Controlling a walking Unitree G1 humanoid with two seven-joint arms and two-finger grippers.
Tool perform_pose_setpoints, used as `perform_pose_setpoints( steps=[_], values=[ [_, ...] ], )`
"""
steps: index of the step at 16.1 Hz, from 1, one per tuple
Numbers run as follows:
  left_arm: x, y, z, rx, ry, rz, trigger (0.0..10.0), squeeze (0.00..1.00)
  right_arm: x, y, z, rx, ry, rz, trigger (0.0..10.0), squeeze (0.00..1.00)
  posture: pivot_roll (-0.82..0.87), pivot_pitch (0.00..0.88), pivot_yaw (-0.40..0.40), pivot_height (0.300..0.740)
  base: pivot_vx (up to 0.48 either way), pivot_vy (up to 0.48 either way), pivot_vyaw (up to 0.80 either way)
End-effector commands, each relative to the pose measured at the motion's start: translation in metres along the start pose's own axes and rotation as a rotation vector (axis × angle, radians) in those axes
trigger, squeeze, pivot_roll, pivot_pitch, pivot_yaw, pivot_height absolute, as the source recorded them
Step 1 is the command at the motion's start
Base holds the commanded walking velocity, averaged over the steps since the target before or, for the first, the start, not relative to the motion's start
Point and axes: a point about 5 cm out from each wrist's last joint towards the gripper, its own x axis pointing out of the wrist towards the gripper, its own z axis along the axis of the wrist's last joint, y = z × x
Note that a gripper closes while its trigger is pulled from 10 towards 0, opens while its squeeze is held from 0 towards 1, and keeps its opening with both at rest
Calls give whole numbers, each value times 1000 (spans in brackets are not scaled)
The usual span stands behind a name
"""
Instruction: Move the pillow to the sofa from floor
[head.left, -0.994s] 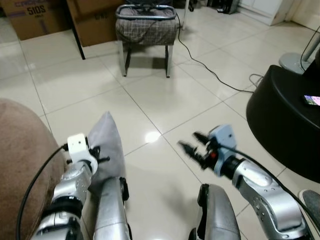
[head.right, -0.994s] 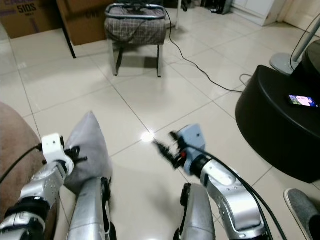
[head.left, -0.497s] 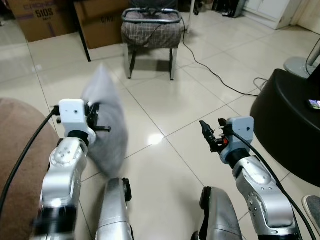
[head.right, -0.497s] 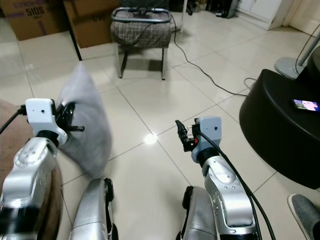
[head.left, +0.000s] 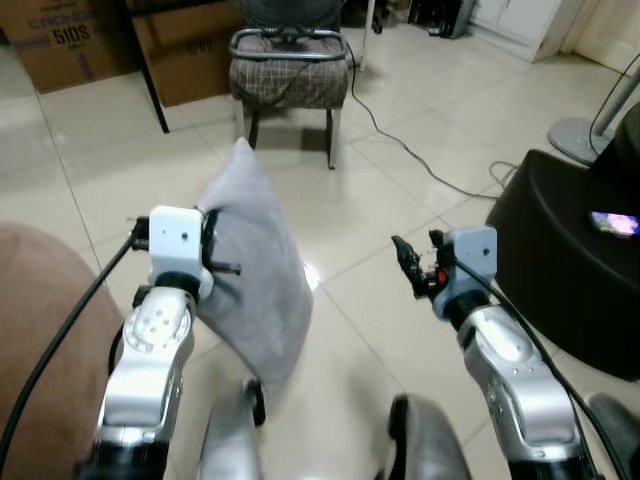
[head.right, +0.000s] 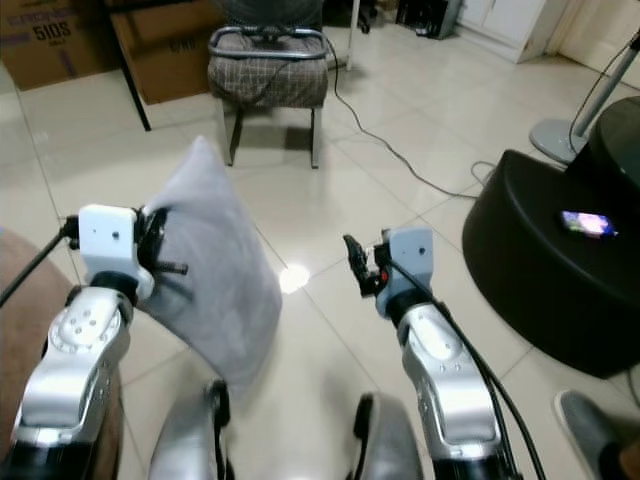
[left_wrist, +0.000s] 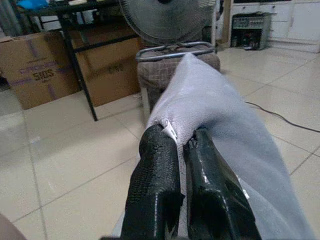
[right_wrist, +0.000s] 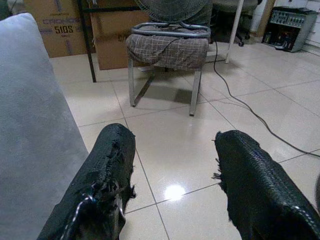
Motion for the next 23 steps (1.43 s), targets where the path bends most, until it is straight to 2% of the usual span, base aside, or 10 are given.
perform_pose_setpoints(
  steps=[1,8,17,20,23],
  values=[
    [1,4,18,20,-80,26,10000,0,2,0,4,-12,-18,7,10000,0,51,0,-33,675,0,0,0],
    [5,-2,13,24,-63,22,10000,0,8,0,1,-31,-8,9,10000,0,51,0,-38,740,0,0,0],
    [9,0,11,55,-50,45,10000,0,12,2,1,-35,-4,51,10000,0,51,0,-34,740,0,0,0],
    [10,3,10,60,-47,35,10000,0,11,4,-5,-86,18,61,10000,0,49,0,-28,740,0,0,0],
    [12,4,12,61,-55,35,10000,0,10,11,-3,-104,11,111,10000,0,51,0,-25,740,0,0,700]
  ],
)
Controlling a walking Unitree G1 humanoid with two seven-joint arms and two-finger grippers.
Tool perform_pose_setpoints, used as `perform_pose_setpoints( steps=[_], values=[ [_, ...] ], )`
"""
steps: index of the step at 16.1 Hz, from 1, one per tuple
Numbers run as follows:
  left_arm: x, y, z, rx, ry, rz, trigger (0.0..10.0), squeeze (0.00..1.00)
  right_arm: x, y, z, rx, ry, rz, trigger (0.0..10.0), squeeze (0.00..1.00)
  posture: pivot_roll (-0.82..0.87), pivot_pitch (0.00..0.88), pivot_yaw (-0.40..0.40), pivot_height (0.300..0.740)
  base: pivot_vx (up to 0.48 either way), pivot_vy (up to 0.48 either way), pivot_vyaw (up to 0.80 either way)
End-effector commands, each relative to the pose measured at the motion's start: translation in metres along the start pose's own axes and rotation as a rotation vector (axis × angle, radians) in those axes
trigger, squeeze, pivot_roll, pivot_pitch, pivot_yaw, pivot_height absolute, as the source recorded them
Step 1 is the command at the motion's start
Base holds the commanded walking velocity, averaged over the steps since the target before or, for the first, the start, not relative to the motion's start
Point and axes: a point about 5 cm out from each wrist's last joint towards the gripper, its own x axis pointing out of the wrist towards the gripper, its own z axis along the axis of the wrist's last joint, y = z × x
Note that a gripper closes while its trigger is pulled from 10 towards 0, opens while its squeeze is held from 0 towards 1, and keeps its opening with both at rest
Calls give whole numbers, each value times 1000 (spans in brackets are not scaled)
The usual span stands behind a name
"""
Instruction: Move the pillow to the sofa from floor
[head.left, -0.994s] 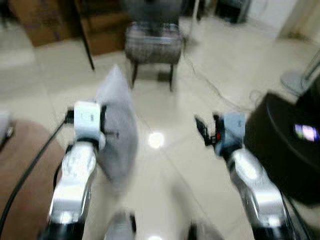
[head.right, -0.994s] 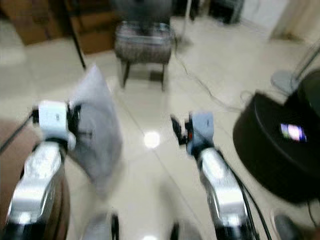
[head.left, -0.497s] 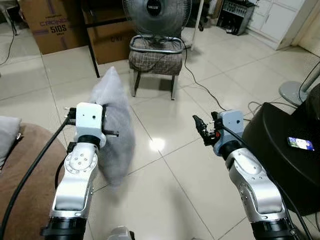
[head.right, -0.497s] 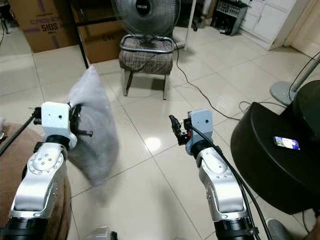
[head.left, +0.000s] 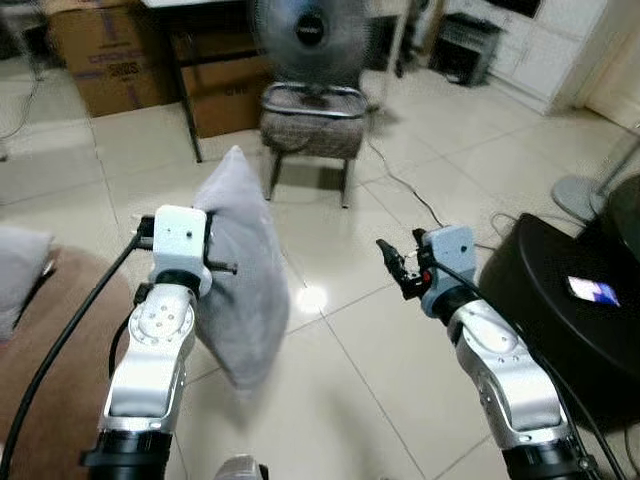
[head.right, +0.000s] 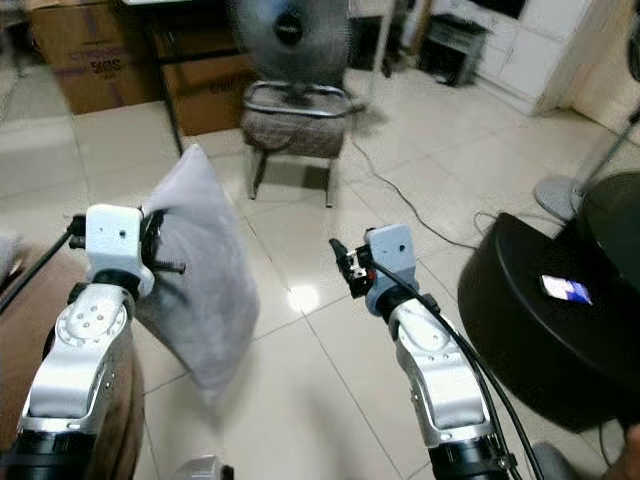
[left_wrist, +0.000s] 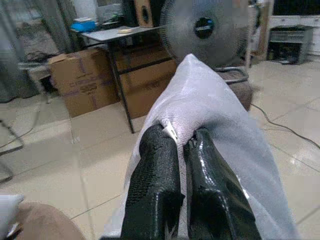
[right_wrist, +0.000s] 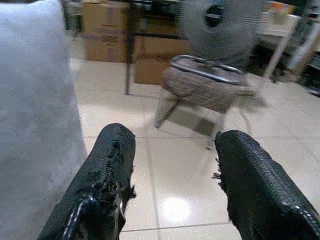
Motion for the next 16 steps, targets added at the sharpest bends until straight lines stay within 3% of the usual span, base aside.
perform_pose_setpoints(
  steps=[1,7,16],
  values=[
    [3,4,15,10,-73,11,10000,0,0,3,1,-10,-5,19,10000,0,51,0,-25,740,0,0,800],
    [5,3,17,9,-78,3,10000,0,1,2,0,-17,-4,16,10000,0,49,0,-19,740,0,0,800],
    [4,2,17,5,-77,-7,10000,0,1,2,-1,-28,-1,25,10000,0,48,0,-20,740,287,0,800]
  ],
)
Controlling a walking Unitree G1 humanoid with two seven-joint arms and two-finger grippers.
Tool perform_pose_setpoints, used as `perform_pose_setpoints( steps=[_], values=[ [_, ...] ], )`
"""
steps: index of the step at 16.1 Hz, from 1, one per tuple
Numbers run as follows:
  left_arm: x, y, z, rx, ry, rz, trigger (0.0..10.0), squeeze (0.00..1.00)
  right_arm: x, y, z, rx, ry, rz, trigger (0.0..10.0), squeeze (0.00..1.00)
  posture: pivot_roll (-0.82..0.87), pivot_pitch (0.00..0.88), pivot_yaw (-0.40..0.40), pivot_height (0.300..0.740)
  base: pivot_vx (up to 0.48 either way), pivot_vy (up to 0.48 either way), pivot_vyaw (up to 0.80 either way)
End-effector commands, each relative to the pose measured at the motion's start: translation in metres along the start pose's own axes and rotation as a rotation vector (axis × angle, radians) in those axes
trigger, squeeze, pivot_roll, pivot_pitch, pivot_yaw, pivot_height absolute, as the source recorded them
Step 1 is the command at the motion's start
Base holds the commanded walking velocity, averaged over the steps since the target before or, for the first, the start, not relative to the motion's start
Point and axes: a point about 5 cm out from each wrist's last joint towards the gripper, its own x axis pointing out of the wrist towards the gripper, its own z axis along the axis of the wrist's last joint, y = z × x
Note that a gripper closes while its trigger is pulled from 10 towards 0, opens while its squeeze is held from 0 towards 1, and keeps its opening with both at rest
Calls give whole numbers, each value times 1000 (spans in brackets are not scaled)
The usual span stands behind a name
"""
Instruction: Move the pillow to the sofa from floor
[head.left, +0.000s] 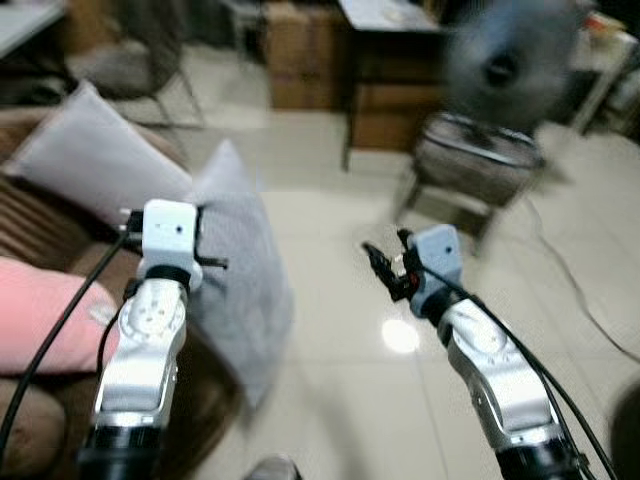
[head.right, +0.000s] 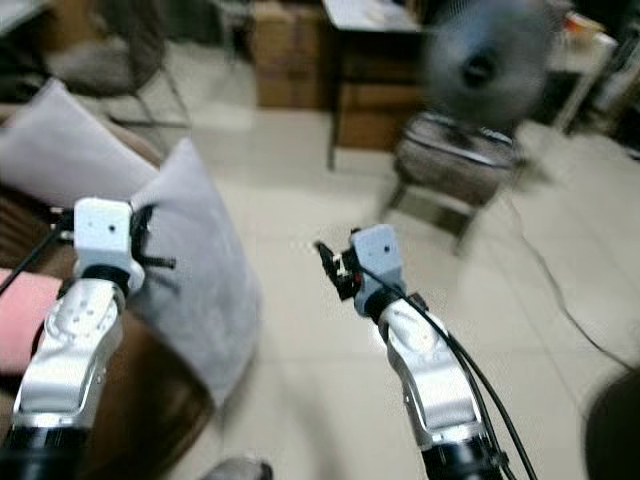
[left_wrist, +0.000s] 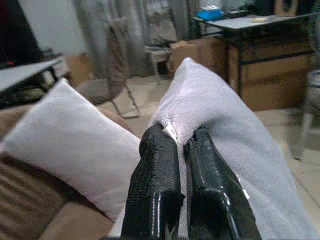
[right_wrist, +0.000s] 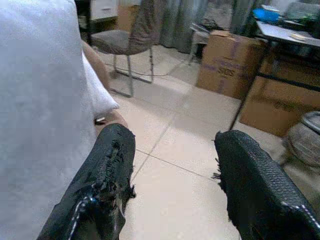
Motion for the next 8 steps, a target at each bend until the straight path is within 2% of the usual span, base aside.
perform_pose_setpoints(
  steps=[1,8],
  values=[
    [2,-5,16,-2,-75,-17,10000,0,-1,-5,-1,-2,4,-15,10000,0,49,0,-21,740,311,0,800],
    [2,-5,14,0,-66,-21,10000,0,1,-5,-1,-9,4,-10,10000,0,51,0,-25,740,313,0,800]
  ],
)
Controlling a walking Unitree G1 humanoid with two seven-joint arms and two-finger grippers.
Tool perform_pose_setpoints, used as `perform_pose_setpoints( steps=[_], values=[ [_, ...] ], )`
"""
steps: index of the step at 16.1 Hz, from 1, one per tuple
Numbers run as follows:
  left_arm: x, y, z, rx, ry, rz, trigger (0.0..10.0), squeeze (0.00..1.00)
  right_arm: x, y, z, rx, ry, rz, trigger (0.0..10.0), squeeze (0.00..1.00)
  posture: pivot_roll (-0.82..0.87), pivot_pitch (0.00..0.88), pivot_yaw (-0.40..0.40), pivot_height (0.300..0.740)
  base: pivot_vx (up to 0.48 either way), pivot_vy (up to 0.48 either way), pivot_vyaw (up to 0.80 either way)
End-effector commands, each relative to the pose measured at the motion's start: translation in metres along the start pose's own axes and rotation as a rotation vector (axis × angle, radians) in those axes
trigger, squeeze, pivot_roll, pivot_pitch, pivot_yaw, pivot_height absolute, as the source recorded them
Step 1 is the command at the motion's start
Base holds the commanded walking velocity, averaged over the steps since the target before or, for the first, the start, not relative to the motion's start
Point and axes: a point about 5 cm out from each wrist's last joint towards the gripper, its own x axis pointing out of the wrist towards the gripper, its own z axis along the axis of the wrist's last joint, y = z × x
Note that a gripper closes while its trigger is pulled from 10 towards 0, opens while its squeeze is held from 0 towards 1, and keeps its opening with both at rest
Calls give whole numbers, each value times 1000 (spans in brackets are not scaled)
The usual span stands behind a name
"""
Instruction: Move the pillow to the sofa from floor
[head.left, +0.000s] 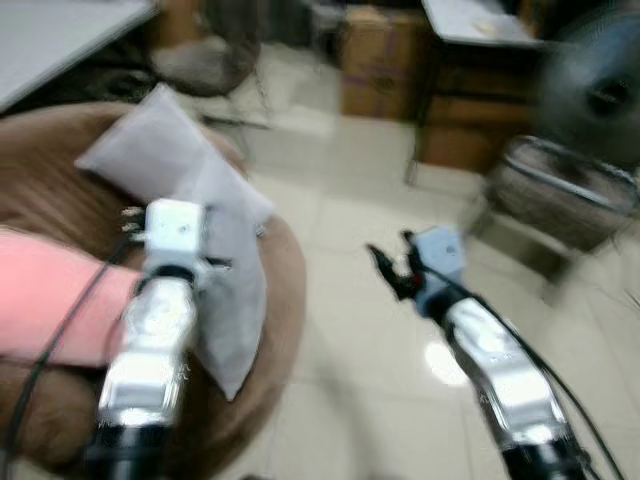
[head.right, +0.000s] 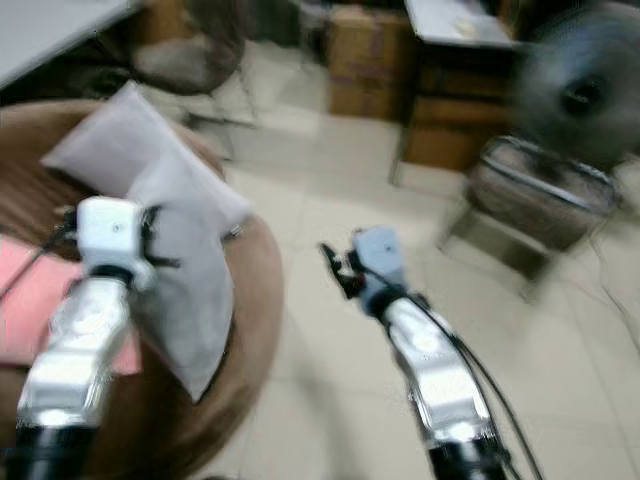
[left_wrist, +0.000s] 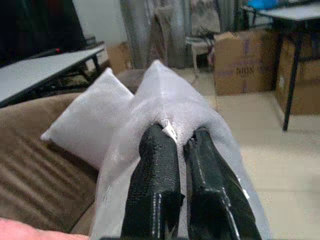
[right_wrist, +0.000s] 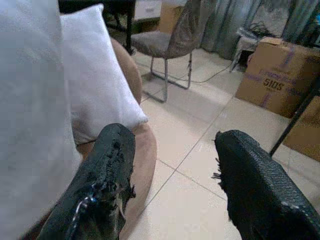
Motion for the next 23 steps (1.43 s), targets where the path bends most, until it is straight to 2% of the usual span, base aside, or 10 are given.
perform_pose_setpoints(
  steps=[1,4,7,10,14,18,19,20,22,23],
  values=[
    [1,9,12,21,-60,22,10000,0,2,4,5,-6,-21,15,10000,0,48,0,-23,740,307,0,0],
    [2,9,12,21,-58,19,10000,0,2,5,3,-22,-11,26,10000,0,47,0,-23,740,304,0,0],
    [2,7,11,20,-55,9,10000,0,2,2,4,9,-24,2,10000,0,47,0,-24,740,296,0,0],
    [8,-4,7,17,-44,-68,10000,0,3,0,6,1,-27,15,10000,0,47,0,-29,740,191,0,0],
    [34,-17,4,43,-32,-186,10000,0,-8,8,12,21,-33,208,10000,0,30,0,-25,740,0,0,0],
    [73,-25,20,-9,-37,-237,10000,0,-24,0,22,-105,-17,365,10000,0,-44,0,11,740,0,0,0],
    [74,-26,21,-15,-37,-242,10000,0,-25,-1,23,-107,-19,375,10000,0,-44,0,11,740,0,0,0],
    [82,-26,25,-22,-29,-237,10000,0,-30,0,27,-101,-19,448,10000,0,-63,0,19,740,0,0,0],
    [91,-22,25,11,-2,-208,10000,0,-36,0,28,-129,3,530,10000,0,-74,0,17,740,0,0,0],
    [97,-13,20,40,40,-159,10000,0,-38,1,28,-146,26,570,10000,0,-77,0,15,740,0,0,0]
  ],
)
